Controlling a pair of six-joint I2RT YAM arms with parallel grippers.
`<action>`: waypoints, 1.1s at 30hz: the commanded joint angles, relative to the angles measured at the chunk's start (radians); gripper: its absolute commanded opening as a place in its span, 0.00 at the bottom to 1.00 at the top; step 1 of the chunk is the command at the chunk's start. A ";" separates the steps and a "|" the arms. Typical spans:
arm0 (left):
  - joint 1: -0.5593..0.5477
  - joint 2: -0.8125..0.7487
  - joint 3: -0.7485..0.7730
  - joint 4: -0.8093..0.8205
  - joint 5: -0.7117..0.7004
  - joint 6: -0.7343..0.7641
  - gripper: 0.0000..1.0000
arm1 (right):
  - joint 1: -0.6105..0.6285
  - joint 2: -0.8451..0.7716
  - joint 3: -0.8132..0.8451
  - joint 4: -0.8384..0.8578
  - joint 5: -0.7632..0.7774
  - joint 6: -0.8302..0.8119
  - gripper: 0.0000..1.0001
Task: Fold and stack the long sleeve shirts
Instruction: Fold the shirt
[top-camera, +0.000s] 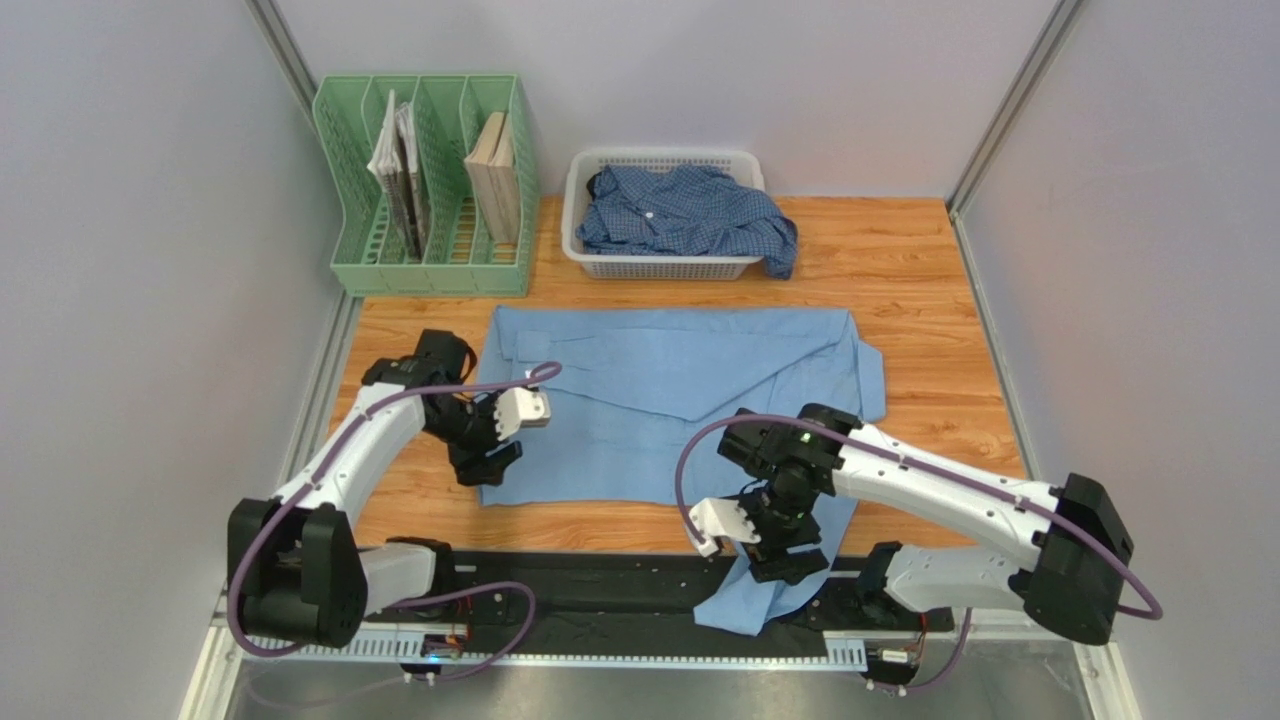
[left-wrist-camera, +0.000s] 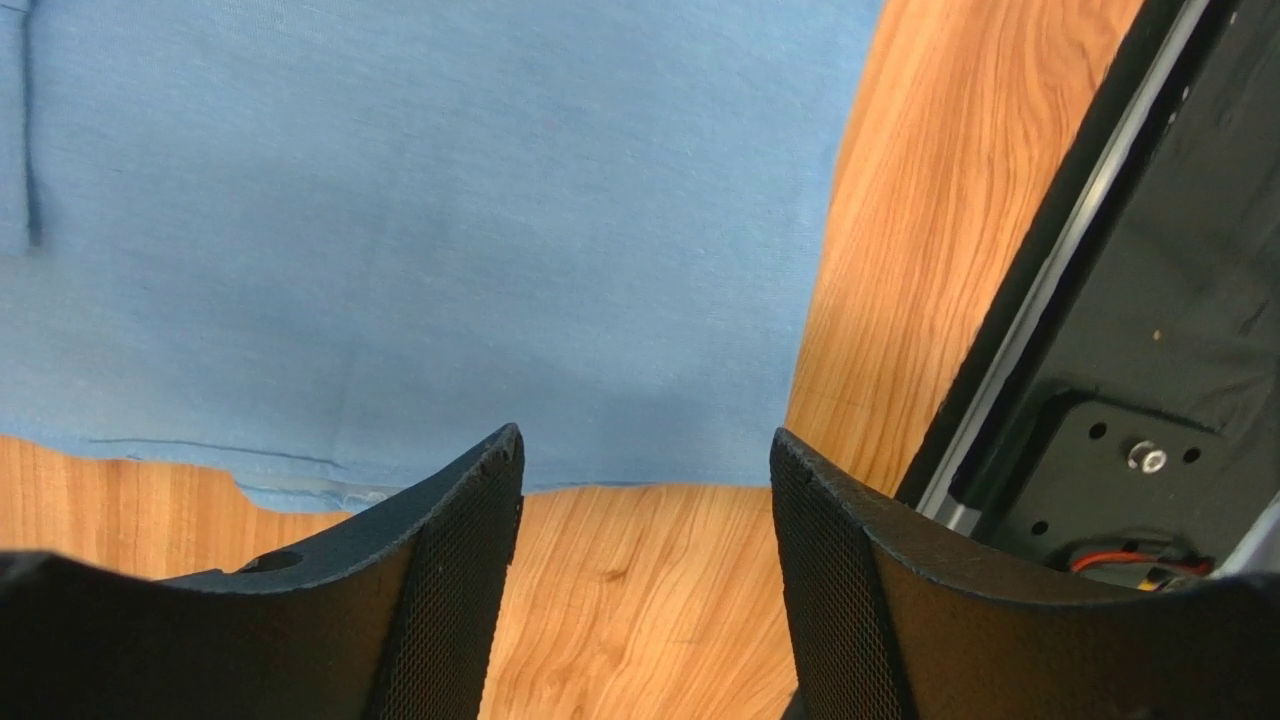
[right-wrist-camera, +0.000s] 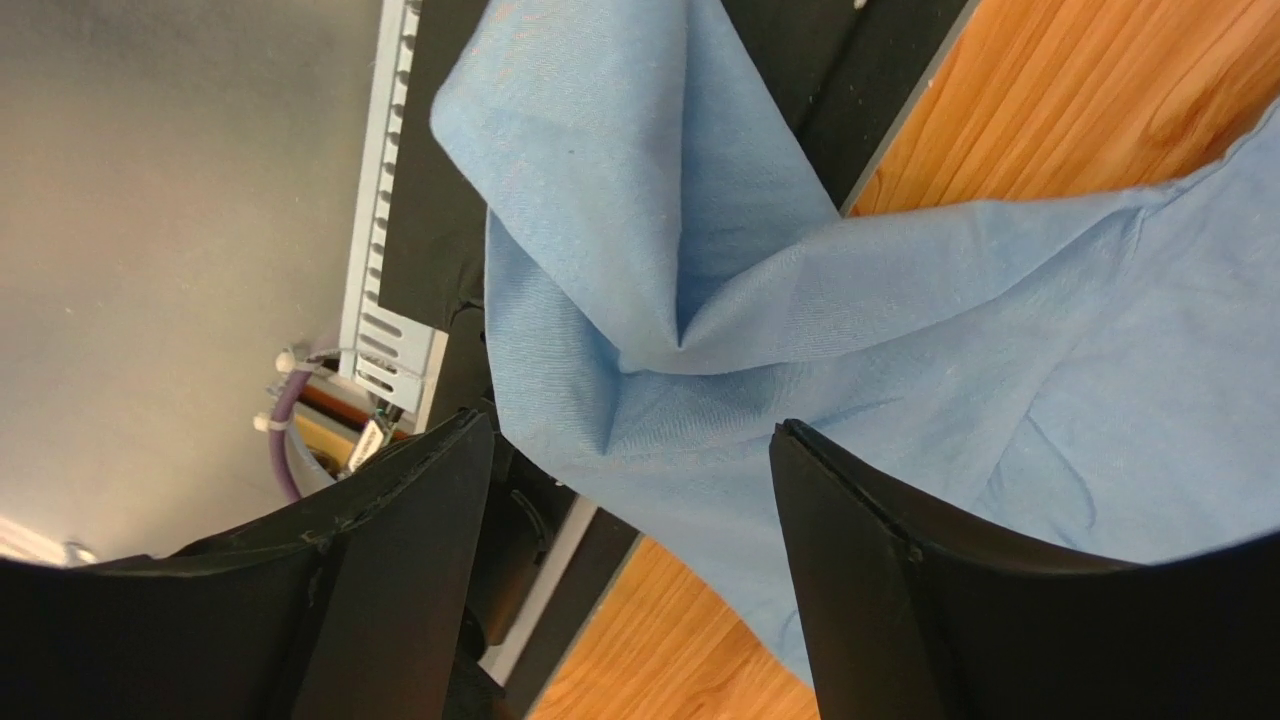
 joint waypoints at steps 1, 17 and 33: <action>0.001 -0.010 -0.043 -0.014 -0.026 0.133 0.67 | 0.021 0.063 0.009 0.070 0.057 0.165 0.72; -0.064 -0.001 -0.126 0.049 -0.115 0.218 0.61 | 0.067 0.116 0.055 0.175 0.133 0.290 0.00; -0.167 -0.028 -0.210 0.115 -0.176 0.192 0.44 | -0.008 -0.020 0.086 0.055 0.202 0.239 0.00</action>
